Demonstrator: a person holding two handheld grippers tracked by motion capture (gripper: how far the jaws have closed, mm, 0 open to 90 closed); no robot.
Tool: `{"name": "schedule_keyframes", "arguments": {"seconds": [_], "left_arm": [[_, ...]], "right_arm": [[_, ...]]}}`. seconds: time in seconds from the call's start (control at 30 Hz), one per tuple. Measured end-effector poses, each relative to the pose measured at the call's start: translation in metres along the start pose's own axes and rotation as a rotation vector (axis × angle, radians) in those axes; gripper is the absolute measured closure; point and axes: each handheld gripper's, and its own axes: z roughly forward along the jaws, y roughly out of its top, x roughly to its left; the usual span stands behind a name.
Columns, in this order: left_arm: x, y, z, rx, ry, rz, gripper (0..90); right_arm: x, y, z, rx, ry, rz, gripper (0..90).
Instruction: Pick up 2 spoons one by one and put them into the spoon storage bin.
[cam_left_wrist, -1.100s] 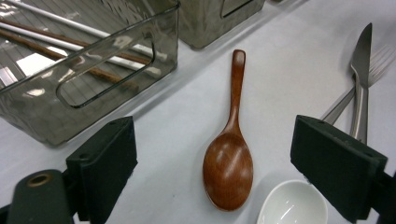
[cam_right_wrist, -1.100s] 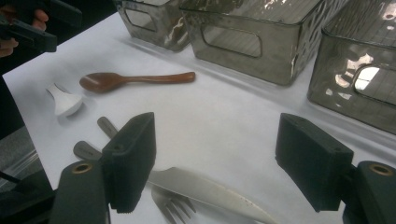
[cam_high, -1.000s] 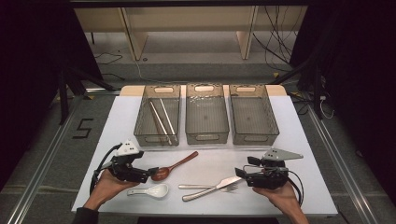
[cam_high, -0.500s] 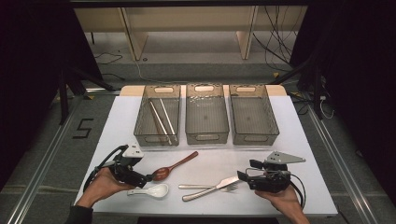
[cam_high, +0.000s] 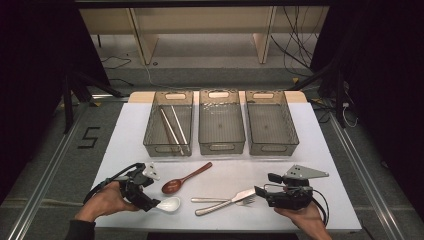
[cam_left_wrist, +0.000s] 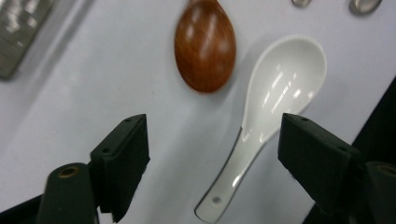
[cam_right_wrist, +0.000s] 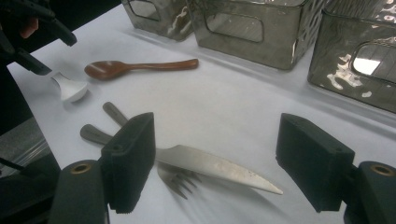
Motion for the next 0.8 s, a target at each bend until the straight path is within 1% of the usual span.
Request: {"name": "schedule_keyframes", "arguments": {"seconds": [0.07,0.17,0.23,0.3,0.4,0.47,0.5,0.53,0.57,0.63,0.7,0.8], "left_arm": [[-0.002,-0.001,0.004,0.019,-0.013,0.01,28.9],[-0.005,-0.002,0.01,0.048,-0.022,0.044,32.9],[-0.008,-0.002,0.012,0.056,-0.03,0.058,36.4],[-0.009,-0.002,0.013,0.058,-0.036,0.059,39.8],[-0.009,-0.002,0.013,0.072,-0.047,0.084,44.7],[-0.01,-0.002,0.014,0.074,-0.048,0.084,48.1],[-0.01,-0.002,0.015,0.078,-0.055,0.093,49.7],[-0.01,-0.002,0.016,0.079,-0.059,0.091,51.2],[-0.01,-0.003,0.017,0.085,-0.062,0.098,52.7],[-0.01,-0.003,0.019,0.088,-0.059,0.09,56.7],[-0.01,-0.003,0.021,0.106,-0.055,0.095,59.7],[-0.011,-0.003,0.023,0.123,-0.064,0.109,63.2]], "right_arm": [[0.001,0.0,0.0,0.001,0.001,-0.002,29.2],[0.002,-0.001,0.0,0.004,0.002,-0.005,29.2],[0.002,-0.001,0.0,0.004,0.002,-0.008,29.3],[0.002,-0.001,-0.001,0.004,0.002,-0.008,29.2],[0.002,-0.002,-0.001,0.005,0.003,-0.008,29.3],[0.002,-0.002,0.0,0.005,0.004,-0.007,29.3],[0.002,-0.002,0.0,0.006,0.004,-0.005,29.3],[0.002,-0.002,0.0,0.006,0.004,-0.006,29.3],[0.002,-0.002,0.0,0.007,0.005,-0.007,29.3],[0.002,-0.002,0.0,0.008,0.005,-0.007,29.3],[0.002,-0.002,0.0,0.009,0.005,-0.007,29.4],[0.002,-0.002,0.001,0.009,0.006,-0.006,29.4]]}}
